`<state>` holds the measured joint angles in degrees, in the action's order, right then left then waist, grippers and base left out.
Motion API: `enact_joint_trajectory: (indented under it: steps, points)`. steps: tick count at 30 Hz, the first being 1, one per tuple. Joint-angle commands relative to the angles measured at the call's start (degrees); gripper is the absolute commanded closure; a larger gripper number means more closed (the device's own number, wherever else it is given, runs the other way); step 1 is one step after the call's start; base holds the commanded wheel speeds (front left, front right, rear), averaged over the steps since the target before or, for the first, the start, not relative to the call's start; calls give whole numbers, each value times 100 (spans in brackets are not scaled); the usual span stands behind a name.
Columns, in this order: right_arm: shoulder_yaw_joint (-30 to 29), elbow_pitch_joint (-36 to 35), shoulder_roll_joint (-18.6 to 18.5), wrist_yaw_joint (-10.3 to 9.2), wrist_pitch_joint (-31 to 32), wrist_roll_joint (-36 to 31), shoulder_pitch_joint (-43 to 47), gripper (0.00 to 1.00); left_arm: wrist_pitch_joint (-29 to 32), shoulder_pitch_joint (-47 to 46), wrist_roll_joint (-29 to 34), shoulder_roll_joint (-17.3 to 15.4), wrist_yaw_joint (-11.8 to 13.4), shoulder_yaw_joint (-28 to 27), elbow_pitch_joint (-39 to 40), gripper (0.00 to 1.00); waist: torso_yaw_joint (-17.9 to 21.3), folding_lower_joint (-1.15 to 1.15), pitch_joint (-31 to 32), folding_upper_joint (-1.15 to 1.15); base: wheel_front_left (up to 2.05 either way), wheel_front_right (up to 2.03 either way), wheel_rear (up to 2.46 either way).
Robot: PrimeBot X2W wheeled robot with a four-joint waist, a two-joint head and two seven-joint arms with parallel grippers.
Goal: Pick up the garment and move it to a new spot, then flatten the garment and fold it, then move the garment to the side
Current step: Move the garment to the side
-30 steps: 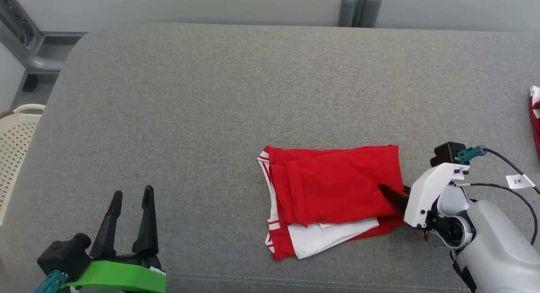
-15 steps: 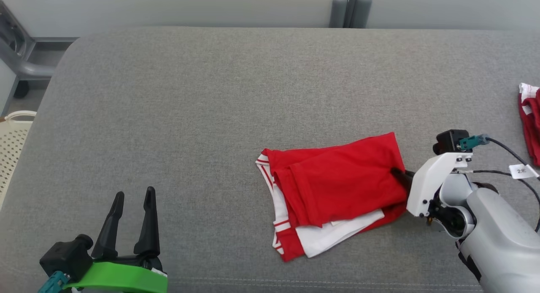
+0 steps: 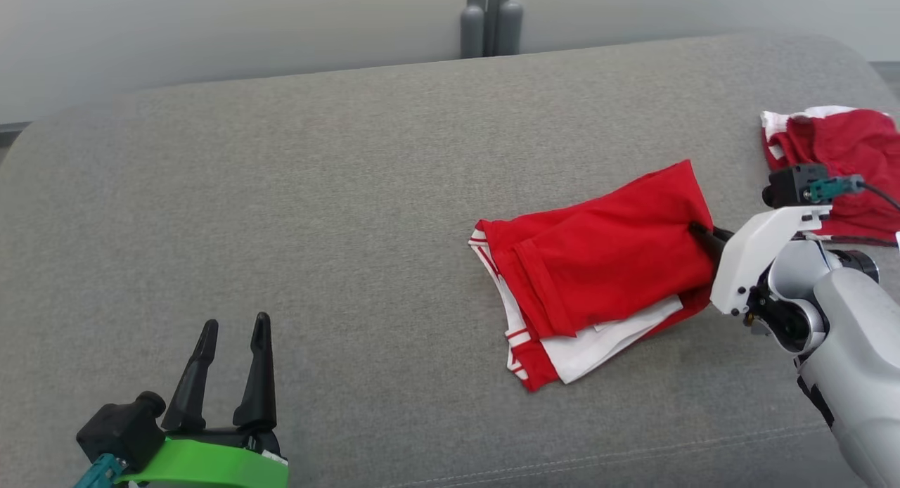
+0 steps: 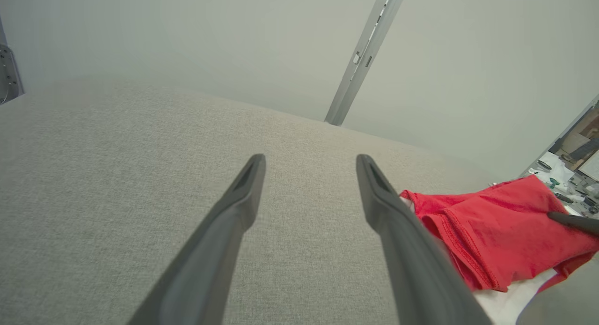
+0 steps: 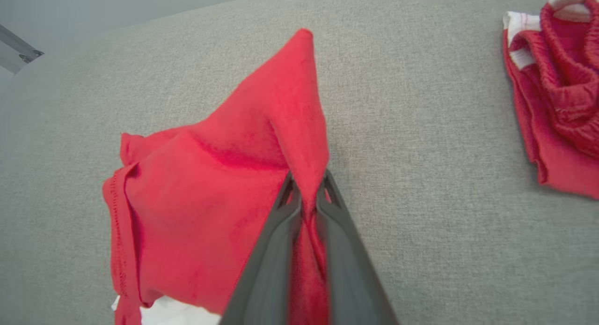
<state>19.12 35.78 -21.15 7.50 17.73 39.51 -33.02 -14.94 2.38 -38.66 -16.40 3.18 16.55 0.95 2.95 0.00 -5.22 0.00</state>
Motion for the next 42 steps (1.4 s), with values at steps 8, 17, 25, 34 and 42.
enact_joint_trajectory:
  steps: [8, 17, 25, 34, 42]
  points:
    - [-56, -105, 20, -3, -69, -88, -347, 100, 13, -311, 163, -77, 24, -38, 65, 0, 1274, 0, -213, 0, 0, 0, 0]
    - [-162, -35, 180, -2, -186, -159, -577, 100, 57, -532, 222, -192, 77, -70, 78, 0, 1712, 0, -484, 0, 0, 0, 0]
    - [-246, 128, 385, -2, -234, -328, -935, 100, 42, -564, 151, -201, 97, -144, 11, 0, 1613, 0, -512, 0, 0, 0, 0]
    - [-503, 413, 409, -3, -109, -523, -1603, 100, 18, -551, 134, -217, 73, -259, 70, 0, 1346, 0, -593, 0, 0, 0, 0]
    - [-835, 757, 265, -2, -182, -693, -2143, 100, 59, -650, 171, -318, 96, -296, 184, 0, 1243, 0, -850, 0, 0, 0, 0]
